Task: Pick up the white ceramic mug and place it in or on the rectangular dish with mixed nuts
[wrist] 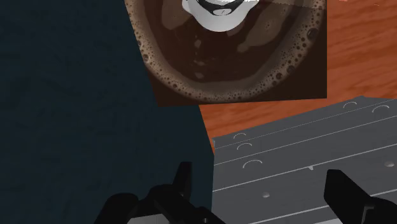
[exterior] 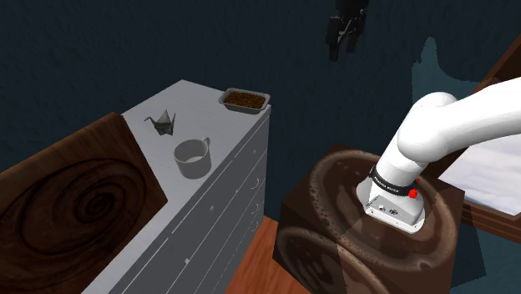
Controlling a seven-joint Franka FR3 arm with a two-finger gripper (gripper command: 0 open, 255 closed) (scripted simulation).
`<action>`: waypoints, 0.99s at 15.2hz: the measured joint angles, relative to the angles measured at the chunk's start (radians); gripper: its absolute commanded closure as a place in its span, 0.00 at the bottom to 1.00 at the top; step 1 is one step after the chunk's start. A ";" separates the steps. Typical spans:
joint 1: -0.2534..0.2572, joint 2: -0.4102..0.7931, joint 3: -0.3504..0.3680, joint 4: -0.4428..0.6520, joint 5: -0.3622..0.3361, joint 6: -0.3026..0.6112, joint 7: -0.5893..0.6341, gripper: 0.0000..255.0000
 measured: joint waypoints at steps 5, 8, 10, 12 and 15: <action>0.020 0.046 0.055 -0.016 0.038 0.068 0.049 0.00; 0.039 0.104 0.108 -0.019 0.070 0.137 0.095 0.00; 0.052 0.144 0.145 -0.013 0.089 0.178 0.128 0.00; 0.064 0.192 0.185 -0.010 0.107 0.230 0.164 0.00; 0.078 0.267 0.240 0.019 0.123 0.285 0.215 0.00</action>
